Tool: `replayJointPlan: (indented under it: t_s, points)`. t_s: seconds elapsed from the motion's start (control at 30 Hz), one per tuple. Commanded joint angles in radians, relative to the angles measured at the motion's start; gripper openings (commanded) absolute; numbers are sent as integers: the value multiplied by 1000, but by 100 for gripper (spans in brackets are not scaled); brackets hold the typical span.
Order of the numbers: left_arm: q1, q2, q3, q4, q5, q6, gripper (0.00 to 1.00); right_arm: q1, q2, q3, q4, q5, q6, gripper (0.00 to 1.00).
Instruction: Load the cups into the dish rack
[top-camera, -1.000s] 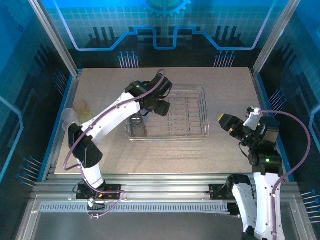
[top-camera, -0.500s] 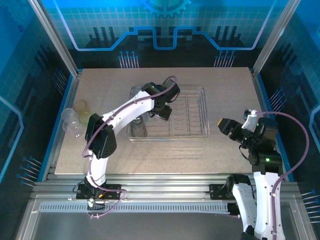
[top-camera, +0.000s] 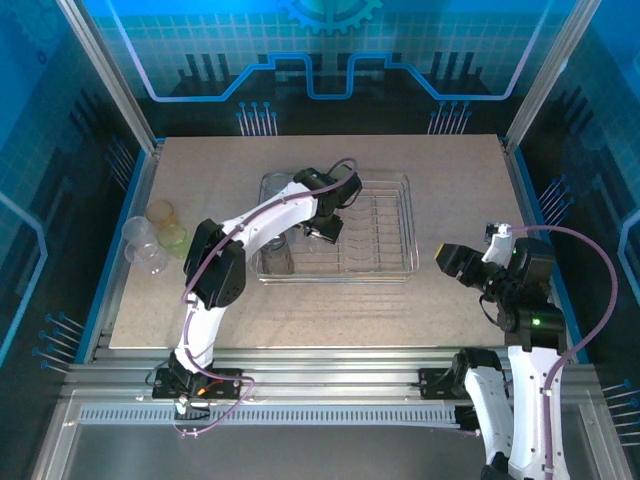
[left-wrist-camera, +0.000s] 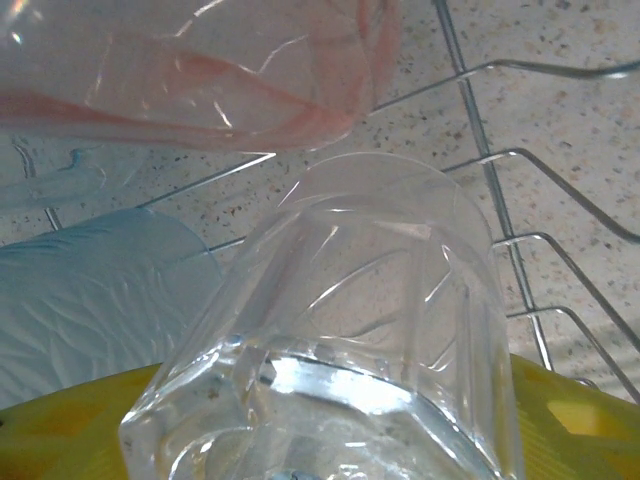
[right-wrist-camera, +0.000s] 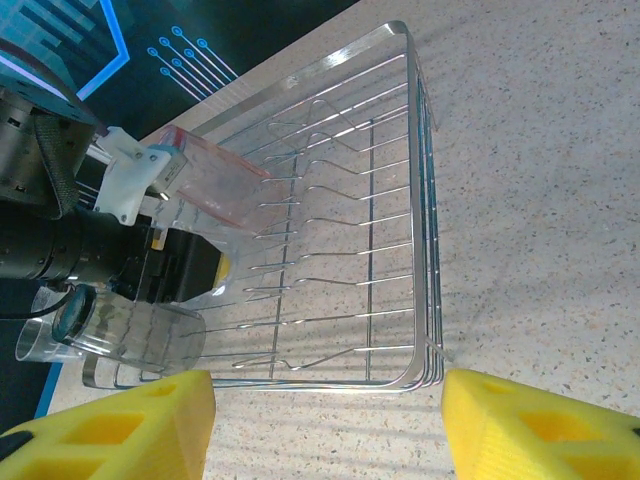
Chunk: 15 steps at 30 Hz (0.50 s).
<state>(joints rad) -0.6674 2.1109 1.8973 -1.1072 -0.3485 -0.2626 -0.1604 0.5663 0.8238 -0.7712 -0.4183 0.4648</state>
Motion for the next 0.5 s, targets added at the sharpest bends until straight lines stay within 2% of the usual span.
replayJointPlan:
  t_s: [0.0,0.23,0.47]
  points:
    - [17,17,19,34,-30,-13,49,1,-19,-3,-26,11,-24,63]
    - [21,49,44,42,-37,8,55,2,-36,-15,-40,20,-27,62]
    - [21,55,55,38,-46,18,76,4,-44,-18,-51,13,-36,63]
